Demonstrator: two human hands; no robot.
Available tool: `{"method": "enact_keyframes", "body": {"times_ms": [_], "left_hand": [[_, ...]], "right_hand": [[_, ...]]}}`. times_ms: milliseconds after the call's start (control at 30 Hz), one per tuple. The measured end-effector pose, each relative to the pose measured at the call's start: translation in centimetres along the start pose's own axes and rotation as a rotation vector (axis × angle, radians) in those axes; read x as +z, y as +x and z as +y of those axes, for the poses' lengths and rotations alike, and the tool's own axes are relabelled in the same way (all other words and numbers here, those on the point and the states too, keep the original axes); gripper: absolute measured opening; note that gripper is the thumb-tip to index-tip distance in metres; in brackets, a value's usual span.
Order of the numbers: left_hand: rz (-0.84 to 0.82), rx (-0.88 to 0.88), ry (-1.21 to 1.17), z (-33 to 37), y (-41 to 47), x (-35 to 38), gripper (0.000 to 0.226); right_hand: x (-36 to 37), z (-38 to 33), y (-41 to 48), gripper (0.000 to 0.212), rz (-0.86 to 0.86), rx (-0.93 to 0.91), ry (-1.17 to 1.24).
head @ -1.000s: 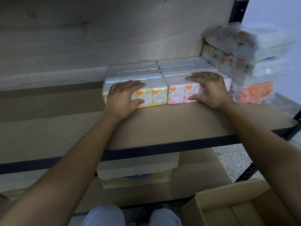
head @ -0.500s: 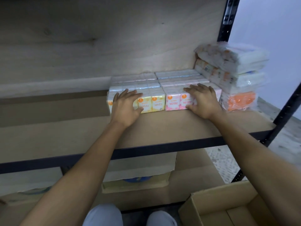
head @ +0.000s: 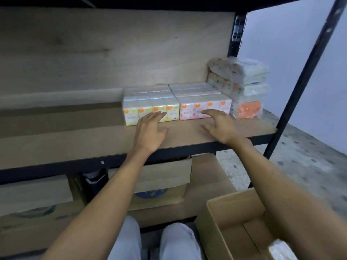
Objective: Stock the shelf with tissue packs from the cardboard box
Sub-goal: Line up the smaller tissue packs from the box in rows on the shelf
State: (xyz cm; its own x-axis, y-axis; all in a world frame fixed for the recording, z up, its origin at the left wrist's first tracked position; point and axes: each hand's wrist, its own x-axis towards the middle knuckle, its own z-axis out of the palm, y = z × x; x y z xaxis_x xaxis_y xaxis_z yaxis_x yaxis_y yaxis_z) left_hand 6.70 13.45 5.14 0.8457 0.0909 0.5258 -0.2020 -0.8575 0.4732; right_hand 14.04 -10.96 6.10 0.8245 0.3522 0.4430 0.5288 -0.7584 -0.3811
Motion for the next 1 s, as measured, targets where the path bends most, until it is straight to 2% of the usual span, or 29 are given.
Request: {"method": "enact_keyframes", "body": {"times_ms": [267,467,833,1000], "left_hand": [[-0.123,-0.02,-0.251,6.8,-6.5,2.4,0.045],[-0.245,0.021,-0.45,11.2,-11.5,6.8,0.041],[-0.674,-0.105,-0.456,14.6,-18.0,18.9,0.041],[-0.84,-0.161,-0.456,15.8,-20.6,24.9,0.044]], "right_hand": [[-2.0,-1.7,-9.8,0.044,0.075,0.086,0.037],[-2.0,0.6,-17.4,0.037,0.133,0.208,0.066],[0.2,12.1,-27.9,0.044,-0.171,0.605,0.002],[1.3,17.3,-31.3,0.067,-0.342,0.76,-0.041]]}}
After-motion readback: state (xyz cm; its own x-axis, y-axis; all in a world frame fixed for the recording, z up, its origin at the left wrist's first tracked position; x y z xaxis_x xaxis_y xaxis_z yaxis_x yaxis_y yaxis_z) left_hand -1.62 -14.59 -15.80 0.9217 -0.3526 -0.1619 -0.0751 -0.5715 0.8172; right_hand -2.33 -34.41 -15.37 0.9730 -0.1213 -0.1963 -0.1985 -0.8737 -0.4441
